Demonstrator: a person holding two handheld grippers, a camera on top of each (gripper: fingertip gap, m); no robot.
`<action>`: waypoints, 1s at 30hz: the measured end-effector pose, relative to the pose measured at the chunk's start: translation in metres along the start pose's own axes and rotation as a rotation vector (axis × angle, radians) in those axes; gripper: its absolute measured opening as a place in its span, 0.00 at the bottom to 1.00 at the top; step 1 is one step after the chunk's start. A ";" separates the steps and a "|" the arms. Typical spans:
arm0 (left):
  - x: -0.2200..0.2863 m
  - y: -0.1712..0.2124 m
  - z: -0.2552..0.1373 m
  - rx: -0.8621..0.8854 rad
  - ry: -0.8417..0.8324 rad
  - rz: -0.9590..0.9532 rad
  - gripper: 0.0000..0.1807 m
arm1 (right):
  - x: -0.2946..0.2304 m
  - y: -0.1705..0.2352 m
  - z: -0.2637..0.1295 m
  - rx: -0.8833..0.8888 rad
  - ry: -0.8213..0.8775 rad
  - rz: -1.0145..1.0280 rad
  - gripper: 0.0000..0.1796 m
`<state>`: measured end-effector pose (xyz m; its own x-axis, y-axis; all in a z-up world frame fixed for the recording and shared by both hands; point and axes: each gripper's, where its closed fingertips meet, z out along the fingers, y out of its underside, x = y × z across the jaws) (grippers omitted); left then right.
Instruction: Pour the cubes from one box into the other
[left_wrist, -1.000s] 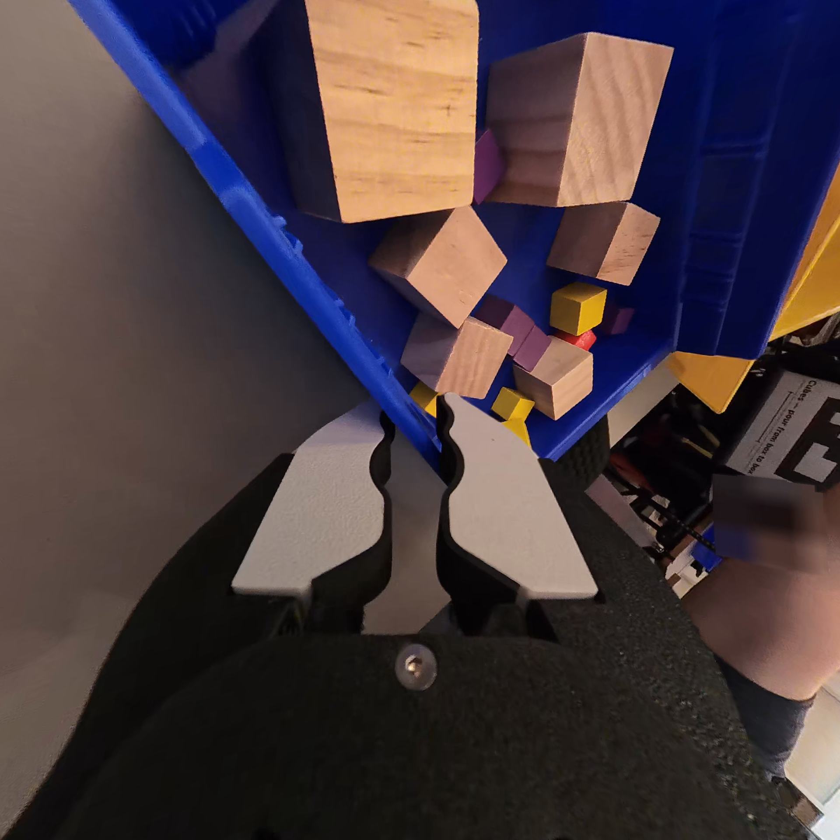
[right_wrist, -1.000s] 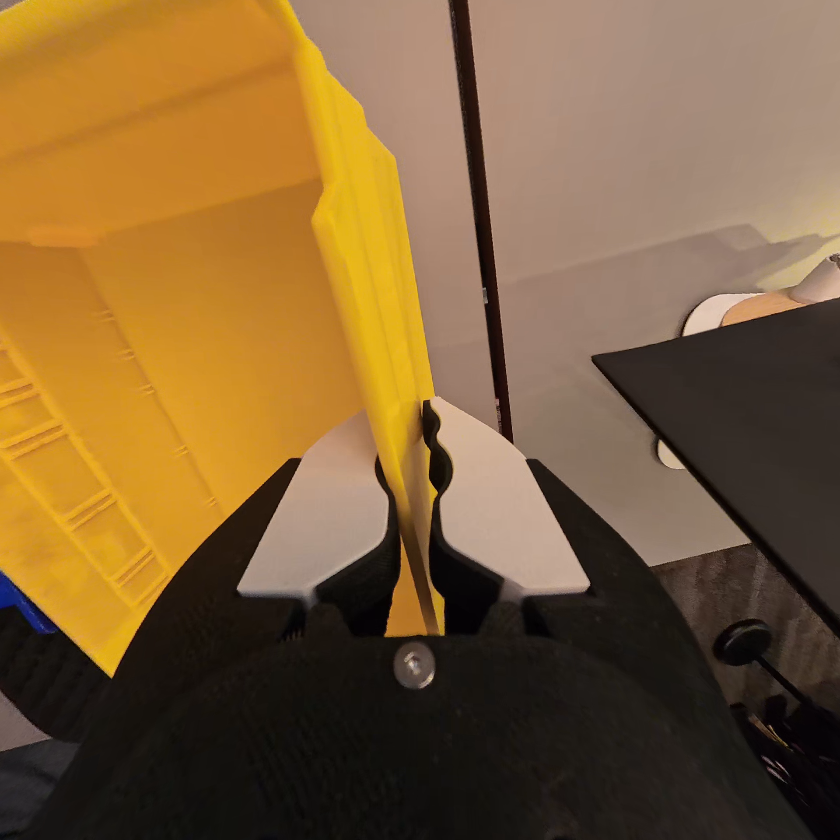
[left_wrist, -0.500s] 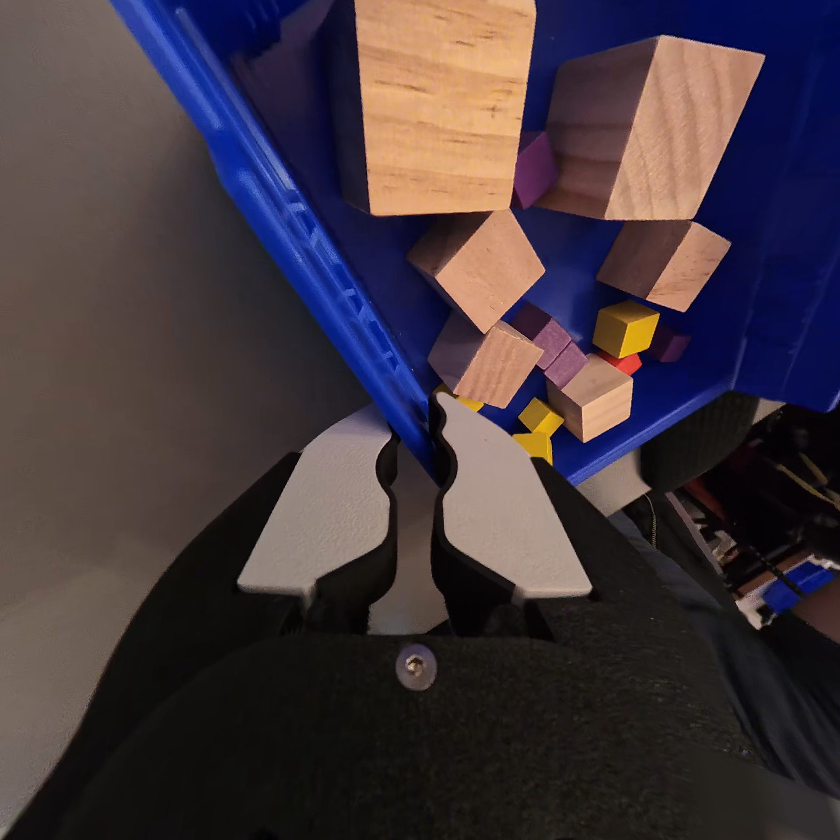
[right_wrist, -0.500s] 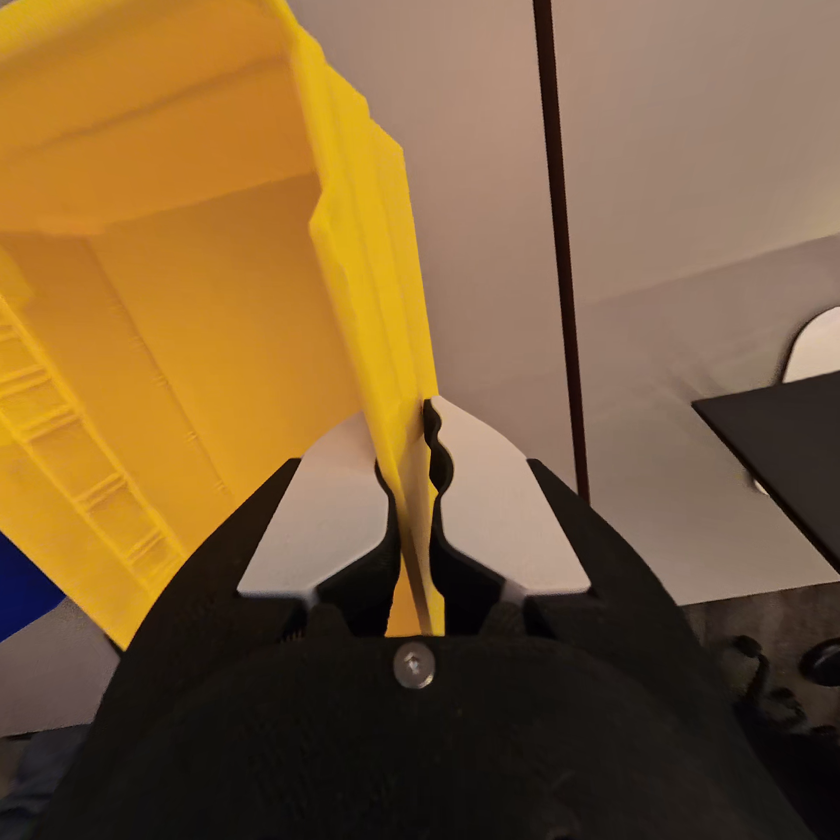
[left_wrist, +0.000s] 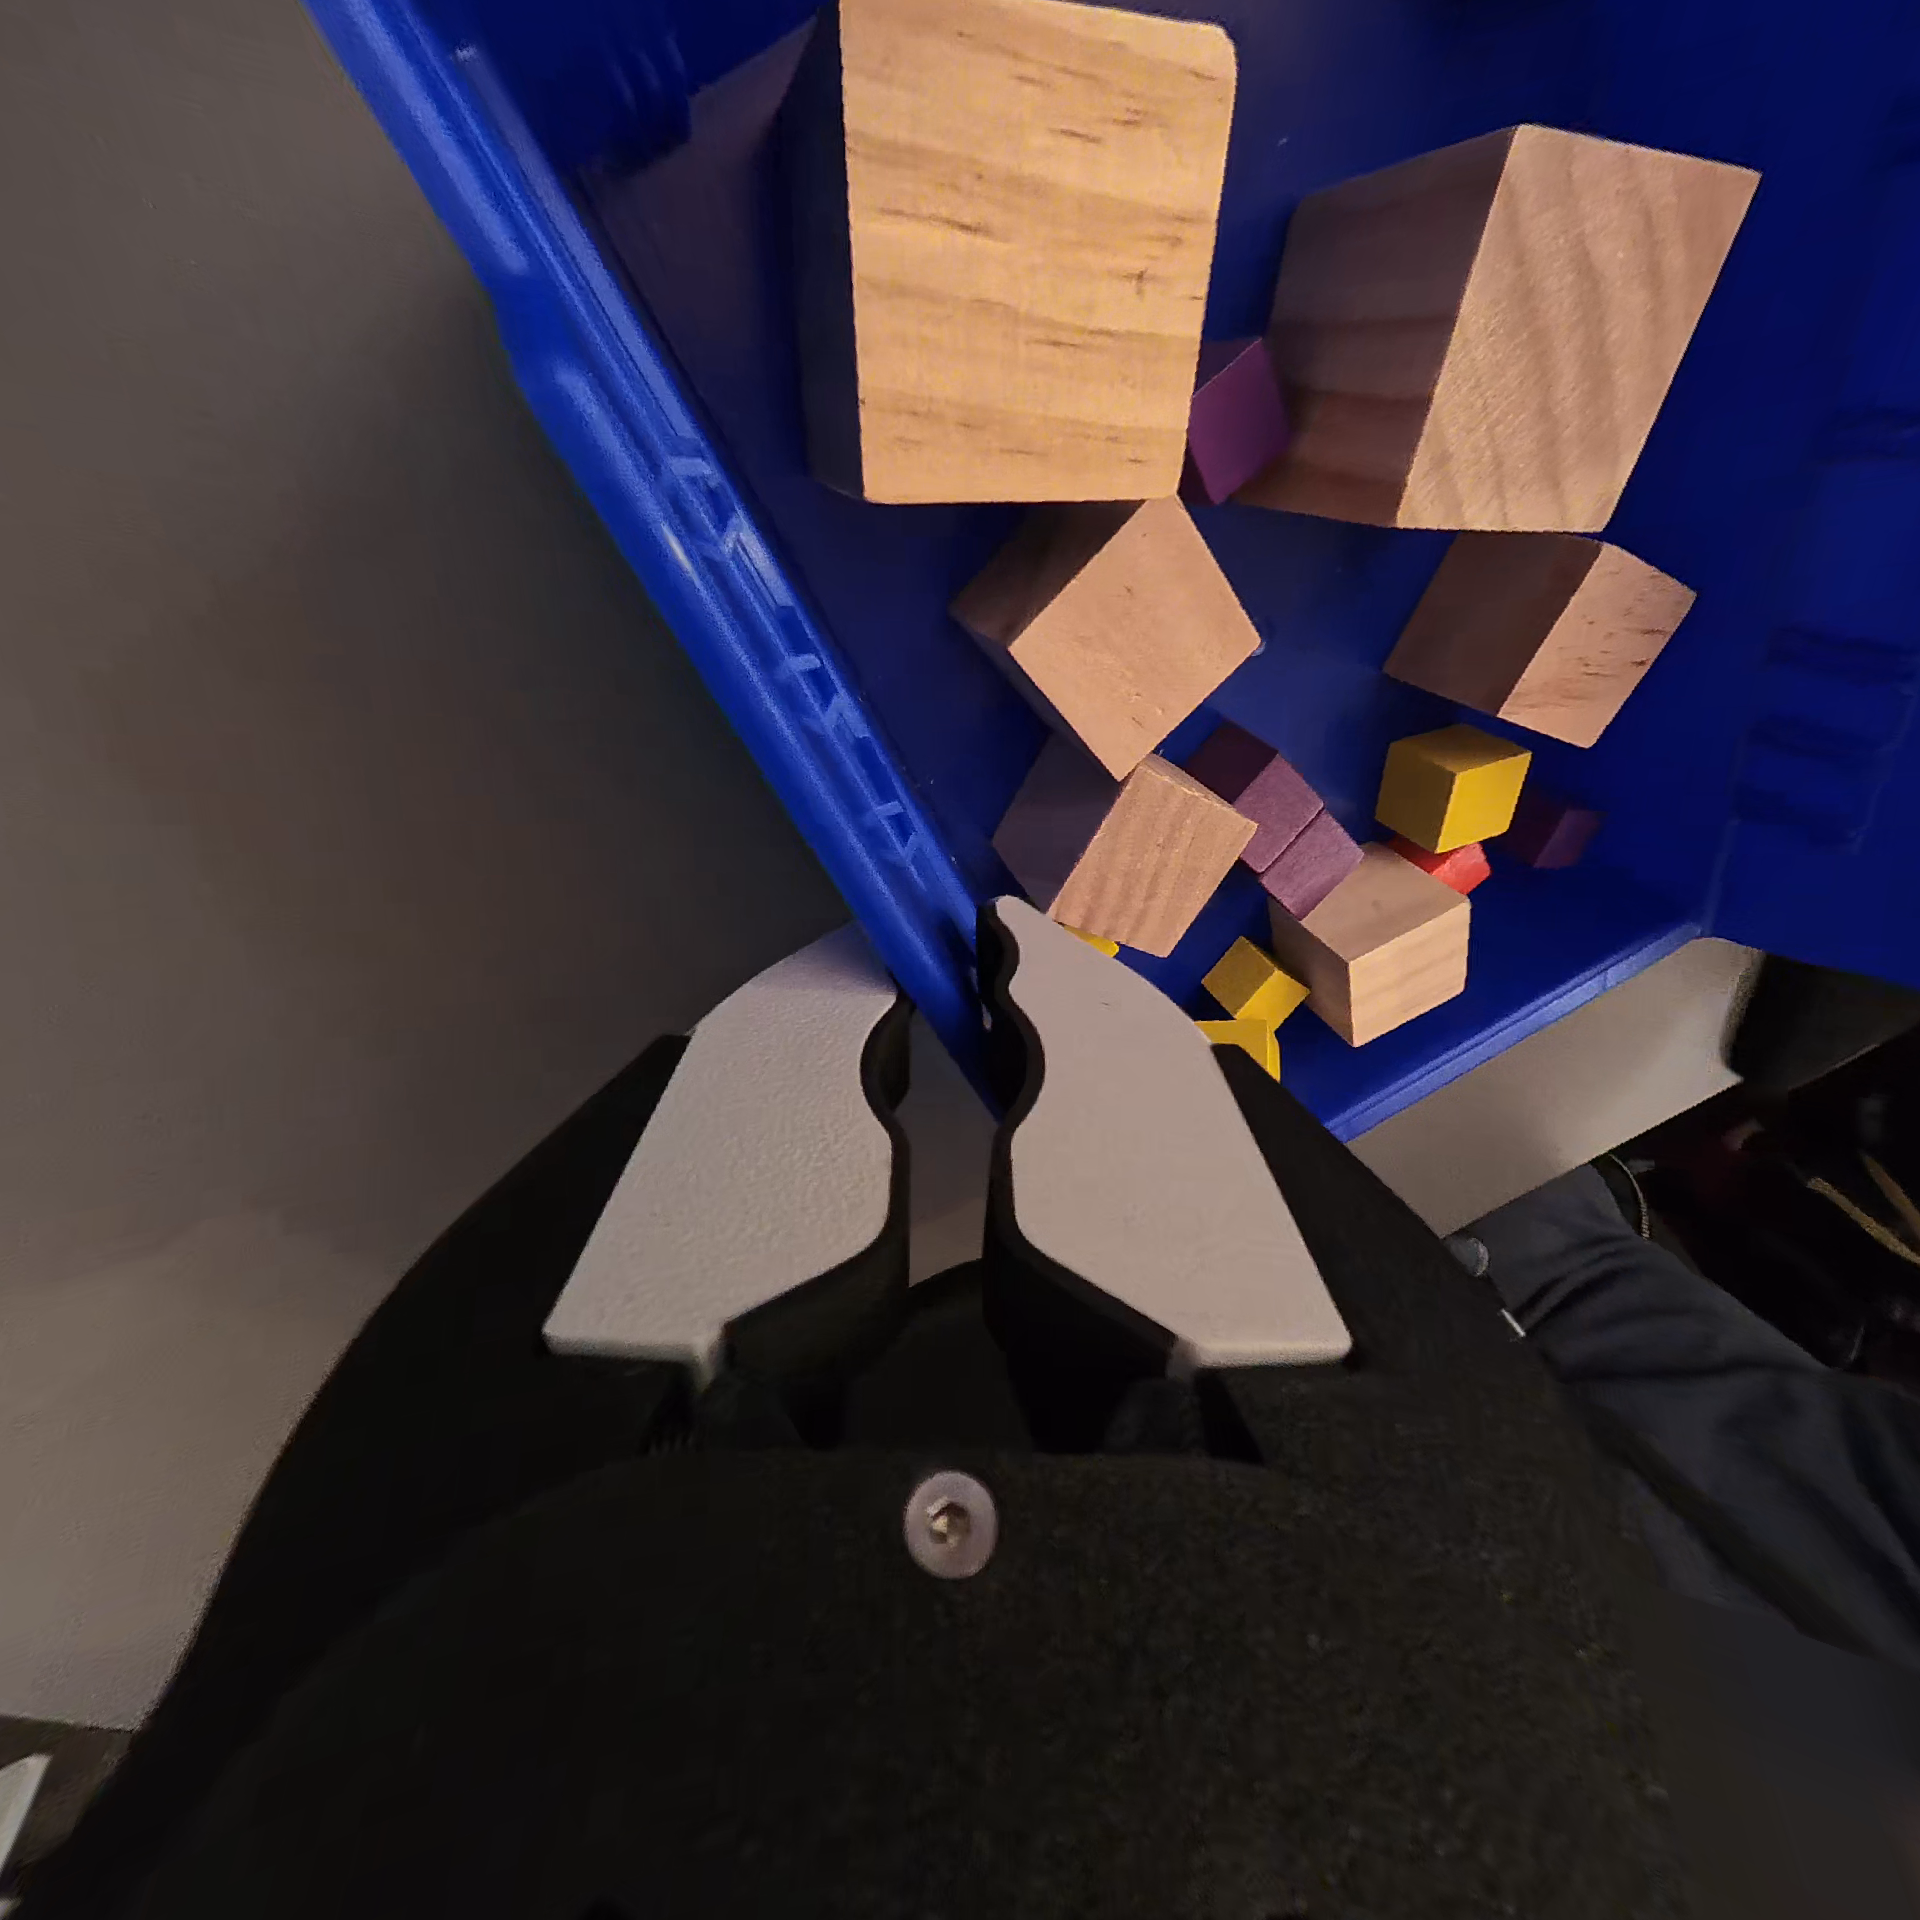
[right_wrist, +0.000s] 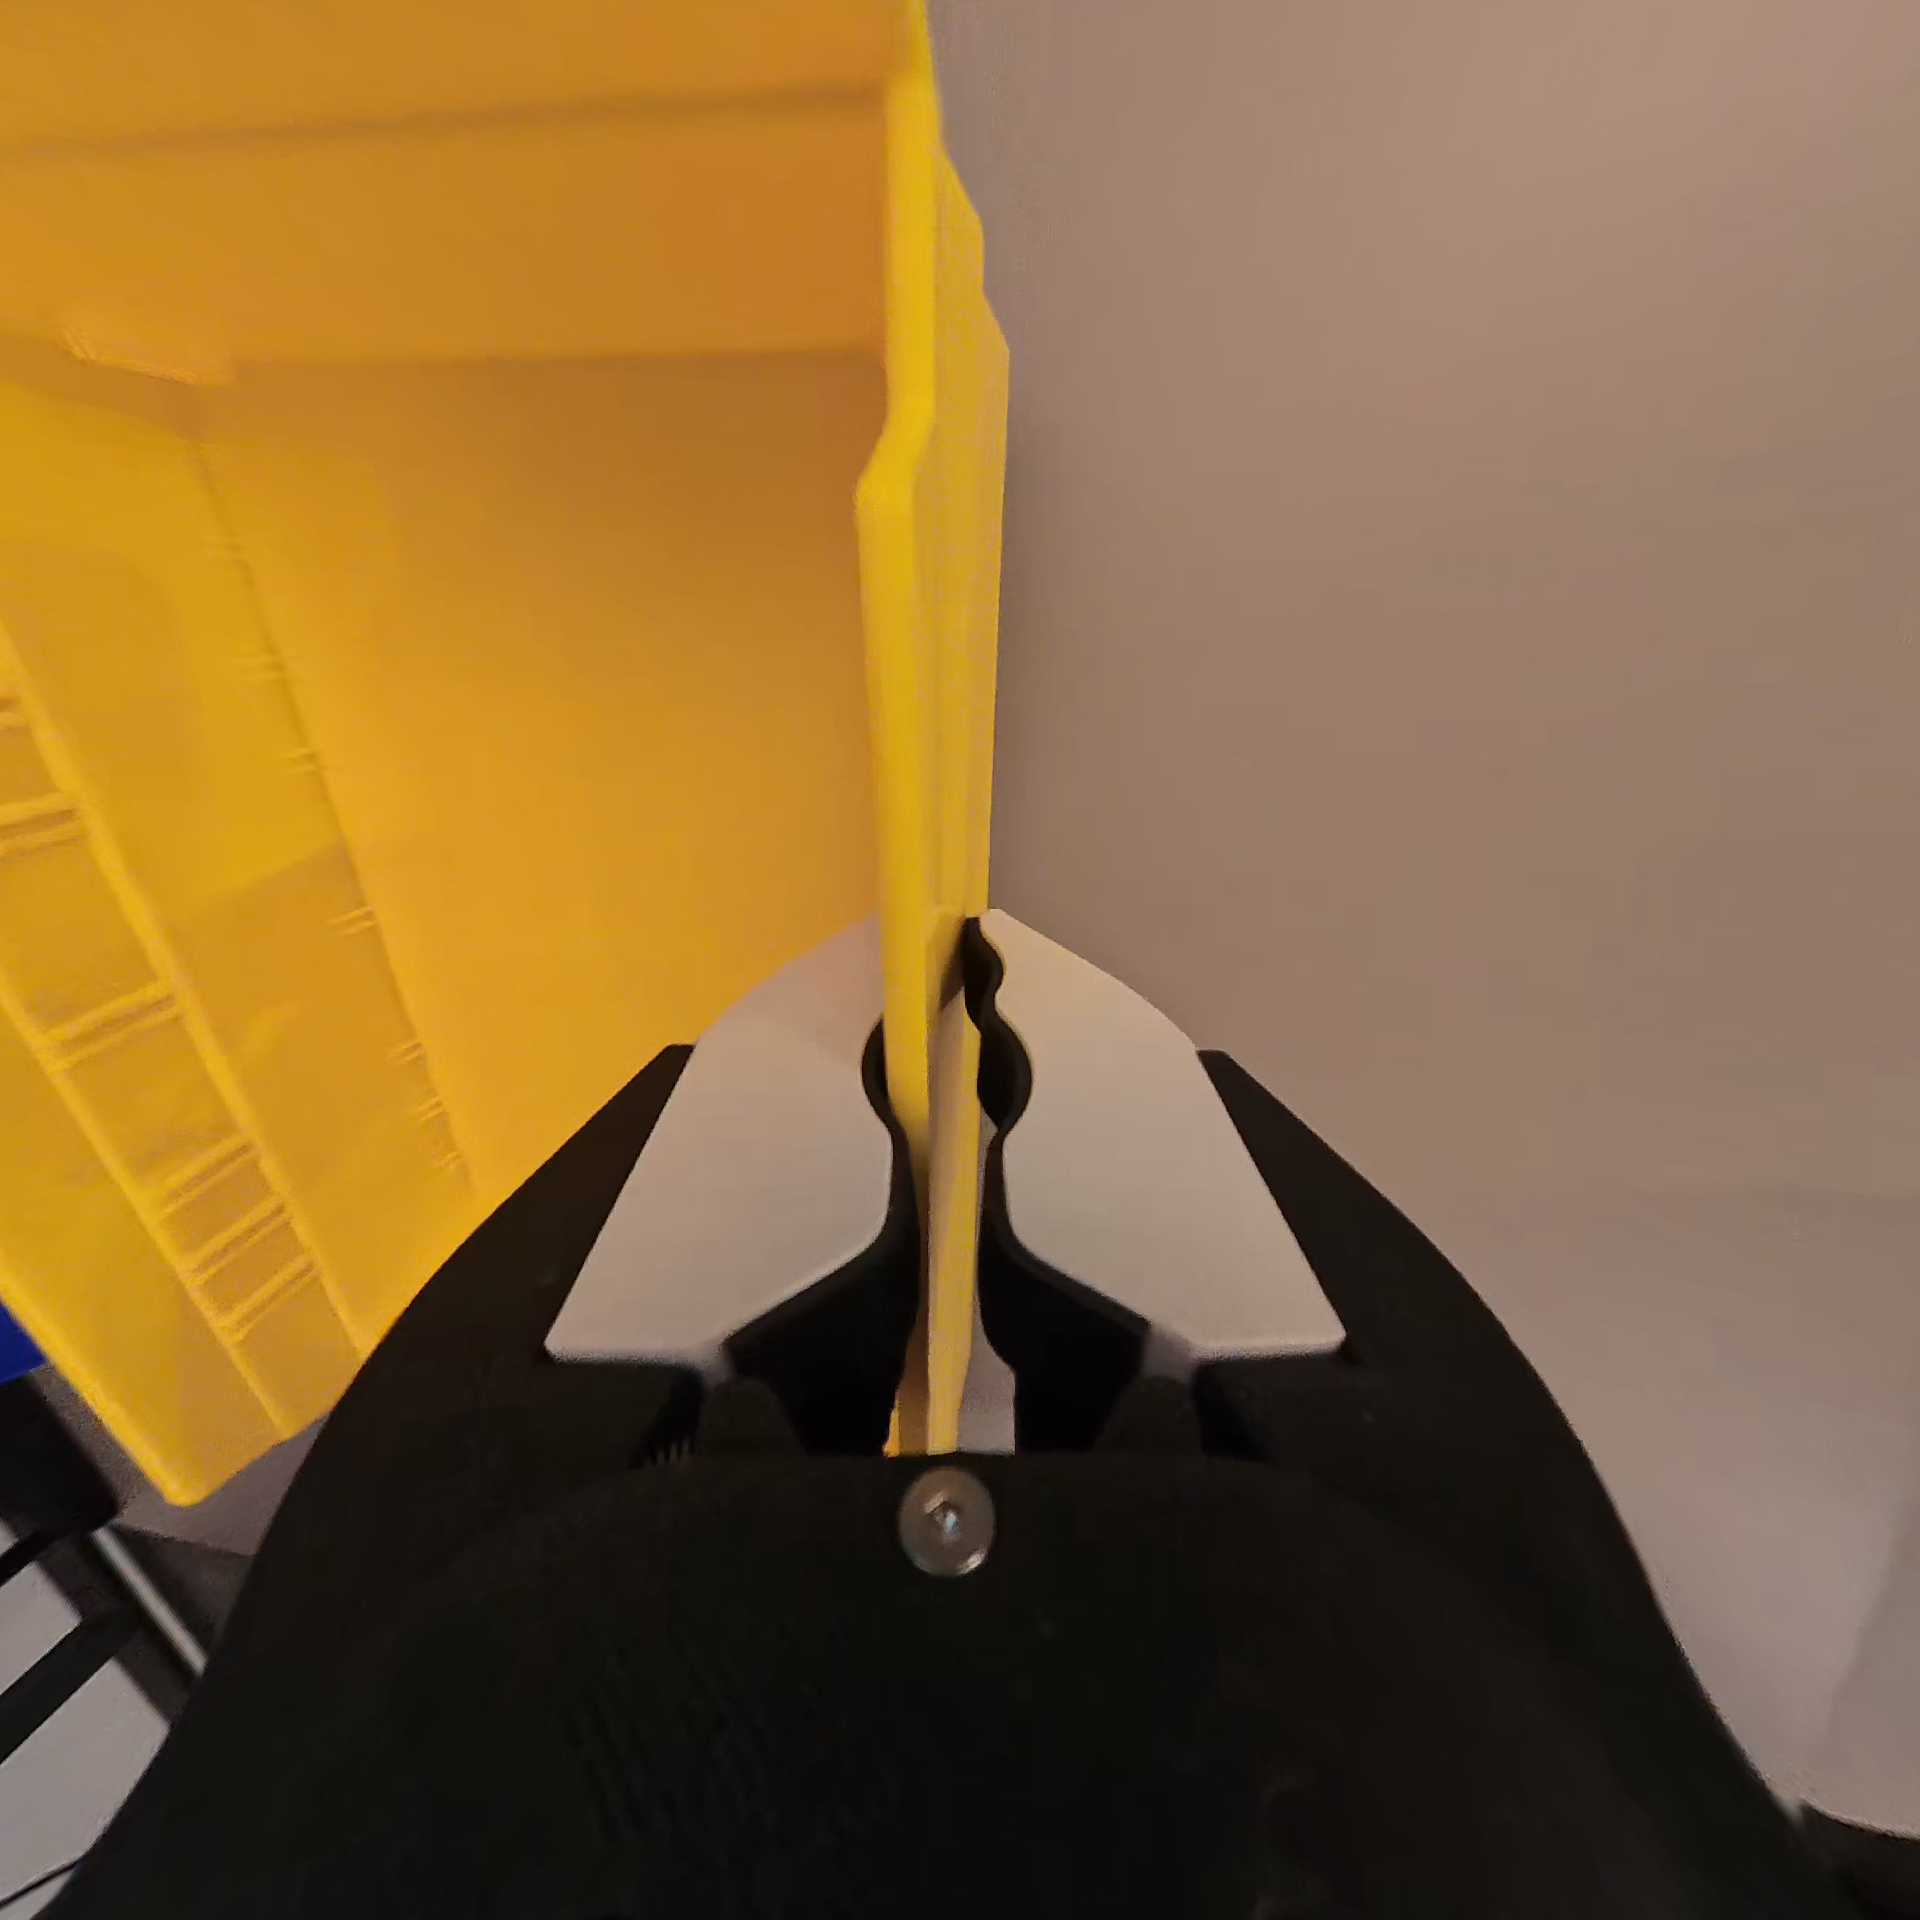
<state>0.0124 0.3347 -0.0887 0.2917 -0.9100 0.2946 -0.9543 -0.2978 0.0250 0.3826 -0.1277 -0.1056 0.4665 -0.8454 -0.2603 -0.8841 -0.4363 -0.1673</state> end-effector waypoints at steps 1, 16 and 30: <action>-0.006 0.004 -0.002 0.005 0.004 -0.002 0.05 | -0.008 0.000 0.005 -0.005 -0.013 -0.006 0.03; -0.086 0.027 -0.027 0.122 -0.082 -0.027 0.03 | -0.082 -0.005 0.036 -0.064 -0.031 -0.075 0.05; -0.121 0.039 -0.038 0.240 -0.072 -0.114 0.03 | -0.082 0.002 0.035 -0.046 -0.047 -0.098 0.04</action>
<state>-0.0630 0.4441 -0.0876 0.4080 -0.8825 0.2338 -0.8749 -0.4512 -0.1761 0.3439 -0.0482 -0.1182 0.5508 -0.7828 -0.2897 -0.8339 -0.5309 -0.1511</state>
